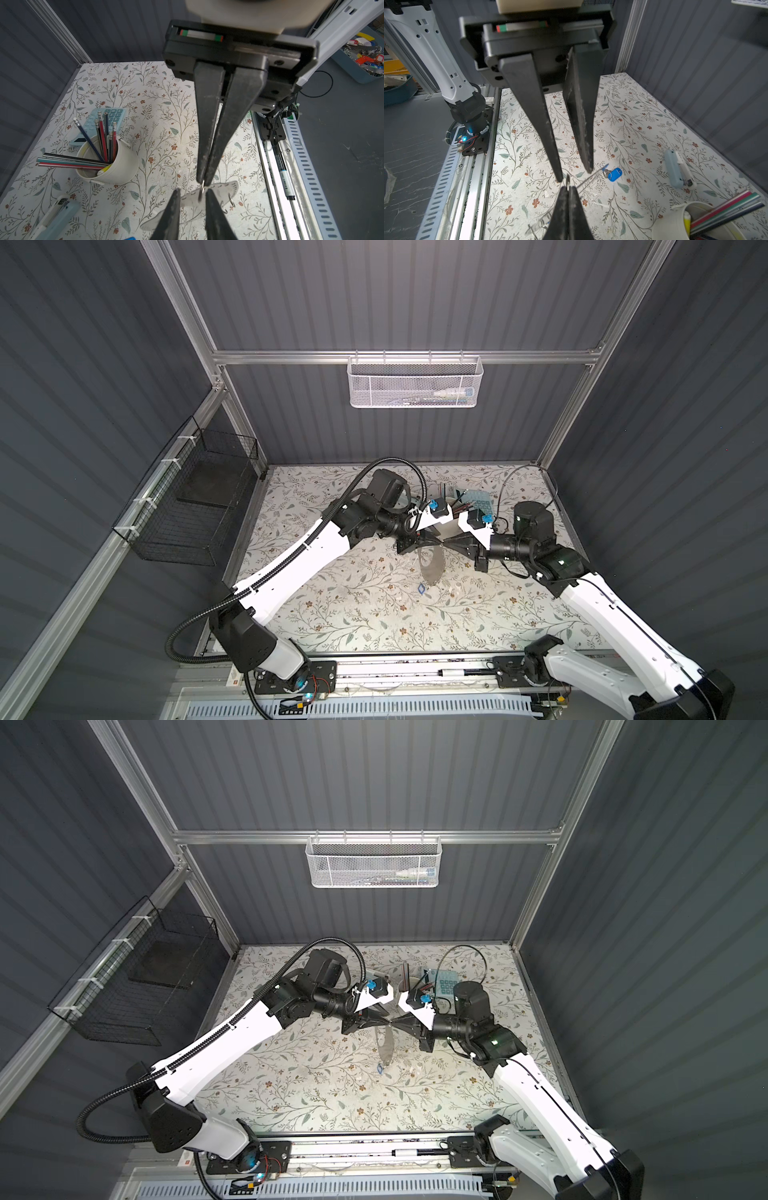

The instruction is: Put the keys on the keyring

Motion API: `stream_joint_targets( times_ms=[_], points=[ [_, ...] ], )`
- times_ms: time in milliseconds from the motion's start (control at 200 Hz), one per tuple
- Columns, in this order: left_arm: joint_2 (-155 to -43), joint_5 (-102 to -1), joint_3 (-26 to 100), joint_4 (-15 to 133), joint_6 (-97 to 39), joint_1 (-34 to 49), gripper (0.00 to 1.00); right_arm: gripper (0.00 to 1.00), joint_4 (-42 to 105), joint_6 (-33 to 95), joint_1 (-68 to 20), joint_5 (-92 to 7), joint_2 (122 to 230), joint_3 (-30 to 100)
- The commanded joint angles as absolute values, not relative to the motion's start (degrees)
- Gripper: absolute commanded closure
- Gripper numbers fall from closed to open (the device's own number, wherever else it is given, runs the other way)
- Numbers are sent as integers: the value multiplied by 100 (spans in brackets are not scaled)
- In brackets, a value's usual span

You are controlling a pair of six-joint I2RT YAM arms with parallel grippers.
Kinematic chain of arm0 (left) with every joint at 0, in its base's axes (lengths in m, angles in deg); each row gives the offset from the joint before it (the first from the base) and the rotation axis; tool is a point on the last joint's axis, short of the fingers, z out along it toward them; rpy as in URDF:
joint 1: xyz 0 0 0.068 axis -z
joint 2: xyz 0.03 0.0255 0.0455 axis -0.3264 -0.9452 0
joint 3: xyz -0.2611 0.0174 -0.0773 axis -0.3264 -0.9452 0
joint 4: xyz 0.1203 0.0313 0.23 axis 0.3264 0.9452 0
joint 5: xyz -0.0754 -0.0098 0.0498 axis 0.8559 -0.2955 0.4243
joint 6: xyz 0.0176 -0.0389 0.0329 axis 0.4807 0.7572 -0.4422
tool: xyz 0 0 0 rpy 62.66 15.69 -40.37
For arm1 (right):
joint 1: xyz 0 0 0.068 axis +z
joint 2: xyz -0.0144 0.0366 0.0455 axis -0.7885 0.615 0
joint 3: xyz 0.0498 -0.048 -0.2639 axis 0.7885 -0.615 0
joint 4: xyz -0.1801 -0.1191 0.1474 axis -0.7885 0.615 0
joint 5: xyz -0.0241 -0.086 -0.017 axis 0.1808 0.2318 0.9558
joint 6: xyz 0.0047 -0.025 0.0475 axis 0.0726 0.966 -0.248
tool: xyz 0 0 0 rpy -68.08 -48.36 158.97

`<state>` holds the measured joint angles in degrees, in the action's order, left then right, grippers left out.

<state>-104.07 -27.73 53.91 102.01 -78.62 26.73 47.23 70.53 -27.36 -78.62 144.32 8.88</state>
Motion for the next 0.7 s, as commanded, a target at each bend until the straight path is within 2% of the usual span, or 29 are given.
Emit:
stream_joint_targets(
  times_ms=[0, 130, 360, 515, 600, 655, 695],
  points=[
    [-10483, -2777, 5580, 10344, -7953, 2718, 82, 100, 4565, 7004, -2710, -7993, 14417, 1043],
    [-10501, -2805, 5580, 10335, -7931, 2743, 88, 100, 4558, 6980, -2717, -8037, 14434, 1047],
    [-10562, -2777, 5588, 10353, -7943, 2782, 86, 100, 4508, 6953, -2709, -8046, 14443, 1017],
    [-10602, -2799, 5611, 10400, -7968, 2793, 88, 100, 4505, 6955, -2718, -8031, 14426, 1012],
    [-10640, -2802, 5633, 10439, -7979, 2801, 93, 100, 4506, 6955, -2718, -8020, 14417, 1017],
    [-10650, -2804, 5633, 10440, -7966, 2811, 100, 100, 4503, 6942, -2717, -8020, 14417, 1015],
    [-10650, -2807, 5612, 10419, -7937, 2809, 100, 100, 4499, 6940, -2717, -8020, 14417, 1015]
  ],
)
